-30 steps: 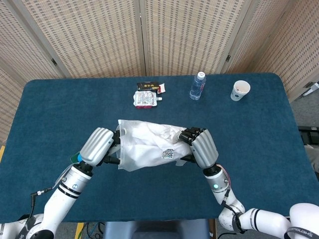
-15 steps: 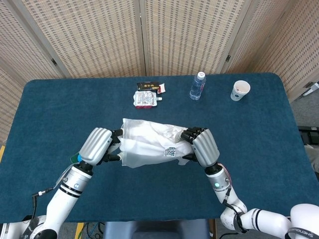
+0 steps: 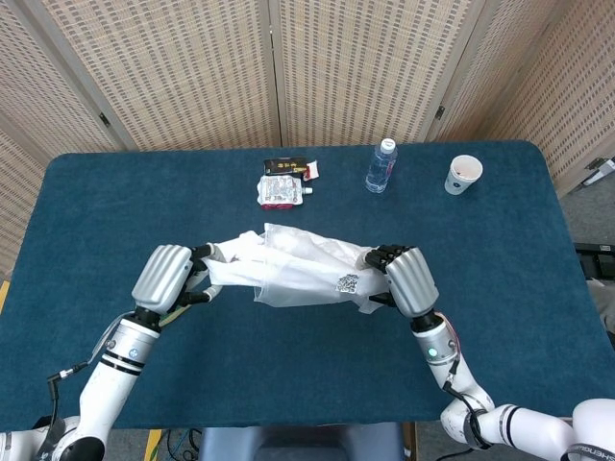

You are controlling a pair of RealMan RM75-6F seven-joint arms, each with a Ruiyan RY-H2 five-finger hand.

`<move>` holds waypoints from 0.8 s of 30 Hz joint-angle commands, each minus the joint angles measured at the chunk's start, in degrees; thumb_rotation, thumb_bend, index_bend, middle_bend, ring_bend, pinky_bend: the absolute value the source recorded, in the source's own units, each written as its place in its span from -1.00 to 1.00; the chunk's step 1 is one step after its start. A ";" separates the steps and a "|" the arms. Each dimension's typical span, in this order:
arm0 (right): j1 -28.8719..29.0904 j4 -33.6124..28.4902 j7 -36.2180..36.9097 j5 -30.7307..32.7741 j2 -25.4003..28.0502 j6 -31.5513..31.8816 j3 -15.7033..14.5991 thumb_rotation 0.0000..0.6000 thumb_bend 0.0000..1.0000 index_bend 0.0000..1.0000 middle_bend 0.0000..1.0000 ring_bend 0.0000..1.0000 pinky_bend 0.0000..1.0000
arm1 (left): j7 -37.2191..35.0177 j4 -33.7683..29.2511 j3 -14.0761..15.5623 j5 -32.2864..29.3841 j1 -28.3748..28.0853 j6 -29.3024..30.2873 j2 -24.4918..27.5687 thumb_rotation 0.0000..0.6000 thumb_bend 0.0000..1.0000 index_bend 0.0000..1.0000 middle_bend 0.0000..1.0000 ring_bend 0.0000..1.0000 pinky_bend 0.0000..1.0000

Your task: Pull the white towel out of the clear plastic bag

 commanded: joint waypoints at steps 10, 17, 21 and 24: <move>-1.86 0.97 0.25 1.20 2.04 -0.49 -0.94 1.00 -0.39 0.26 0.38 0.34 0.62 | 0.84 1.91 0.55 0.09 -0.01 -0.18 -1.04 1.00 -0.09 0.50 1.00 1.00 1.00; -2.17 -0.66 0.17 2.01 3.84 -3.45 -2.20 1.00 -0.90 -0.32 -0.04 0.00 0.31 | 2.93 2.58 0.77 0.27 -1.01 -0.59 -2.63 1.00 -0.09 0.50 1.00 1.00 1.00; -2.09 -3.61 -0.23 3.67 5.93 -6.34 -2.26 1.00 -1.00 -0.93 -0.60 -0.50 -0.10 | 4.01 2.83 0.67 0.16 -1.38 -0.31 -3.50 1.00 -0.09 0.50 1.00 1.00 1.00; -2.28 -4.78 -0.74 4.34 6.74 -6.87 -2.03 1.00 -1.00 -1.00 -0.75 -0.64 -0.23 | 4.79 3.06 0.95 0.17 -1.56 -0.37 -3.95 1.00 -0.09 0.50 1.00 1.00 1.00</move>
